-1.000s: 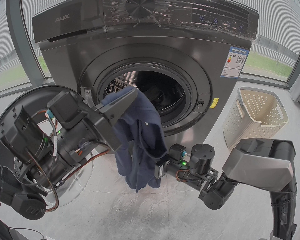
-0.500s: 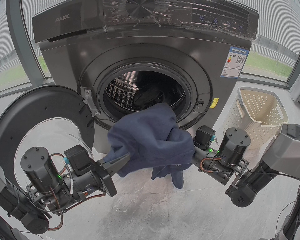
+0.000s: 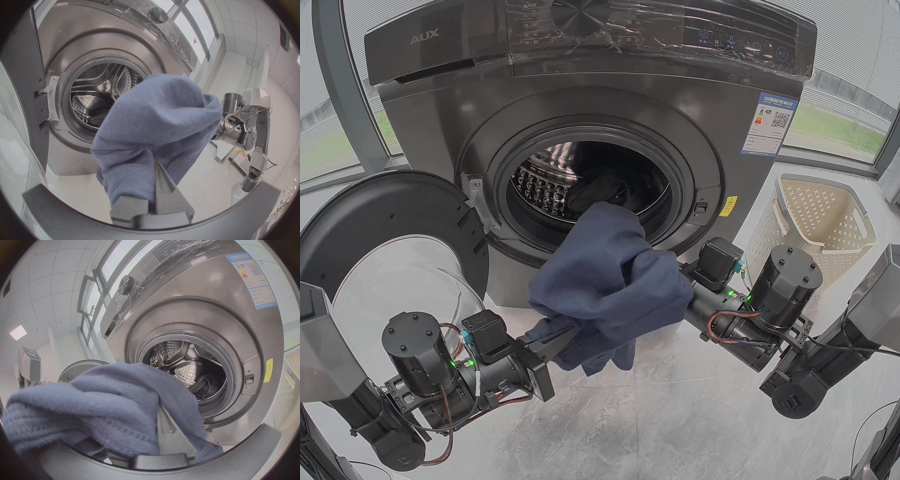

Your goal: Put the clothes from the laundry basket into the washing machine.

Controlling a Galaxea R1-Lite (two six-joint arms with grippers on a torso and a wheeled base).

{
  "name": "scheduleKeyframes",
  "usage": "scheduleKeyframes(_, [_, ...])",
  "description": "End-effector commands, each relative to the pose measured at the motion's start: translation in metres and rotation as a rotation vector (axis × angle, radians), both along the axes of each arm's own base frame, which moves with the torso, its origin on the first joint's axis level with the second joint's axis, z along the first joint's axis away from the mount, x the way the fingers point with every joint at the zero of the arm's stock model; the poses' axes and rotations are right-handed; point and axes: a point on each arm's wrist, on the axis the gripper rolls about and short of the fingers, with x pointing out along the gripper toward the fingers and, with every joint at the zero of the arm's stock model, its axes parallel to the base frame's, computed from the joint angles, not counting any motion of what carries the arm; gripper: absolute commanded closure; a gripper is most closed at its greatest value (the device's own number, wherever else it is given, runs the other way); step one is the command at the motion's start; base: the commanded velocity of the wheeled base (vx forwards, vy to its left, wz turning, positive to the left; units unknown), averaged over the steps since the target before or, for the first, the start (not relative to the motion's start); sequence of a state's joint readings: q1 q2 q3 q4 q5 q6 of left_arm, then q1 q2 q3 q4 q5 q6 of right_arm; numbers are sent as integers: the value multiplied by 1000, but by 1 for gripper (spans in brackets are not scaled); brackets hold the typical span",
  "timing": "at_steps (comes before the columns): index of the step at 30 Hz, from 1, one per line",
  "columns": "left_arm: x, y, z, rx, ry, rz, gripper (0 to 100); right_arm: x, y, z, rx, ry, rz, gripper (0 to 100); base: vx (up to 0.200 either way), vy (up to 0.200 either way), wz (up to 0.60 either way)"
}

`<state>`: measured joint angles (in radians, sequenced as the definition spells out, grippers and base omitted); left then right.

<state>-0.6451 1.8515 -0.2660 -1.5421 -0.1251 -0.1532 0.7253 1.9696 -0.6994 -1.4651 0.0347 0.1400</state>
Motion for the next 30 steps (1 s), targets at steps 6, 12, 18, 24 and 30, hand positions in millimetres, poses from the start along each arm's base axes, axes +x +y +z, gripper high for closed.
scheduleKeyframes(6, [4, -3, -11, 21, 36, -10, 0, 0, 0, 3, 5, -6, 1, 100, 0, 0, 0])
scheduleKeyframes(12, [-17, -6, -22, 72, 84, -69, 0, 3, -1, 5, 11, -13, -10, 100, 0, 0, 0])
scheduleKeyframes(18, [-39, -6, -32, 125, 129, -125, 0, 10, 0, 15, 36, -44, -21, 100, 0, 0, 0])
scheduleKeyframes(24, [-42, -6, -30, 123, 120, -133, 0, 10, -1, 8, 15, -20, -21, 100, 0, 0, 0])
scheduleKeyframes(30, [-26, -8, 20, -47, -59, -87, 0, 6, -8, -5, -34, 17, -18, 100, 0, 0, 0])
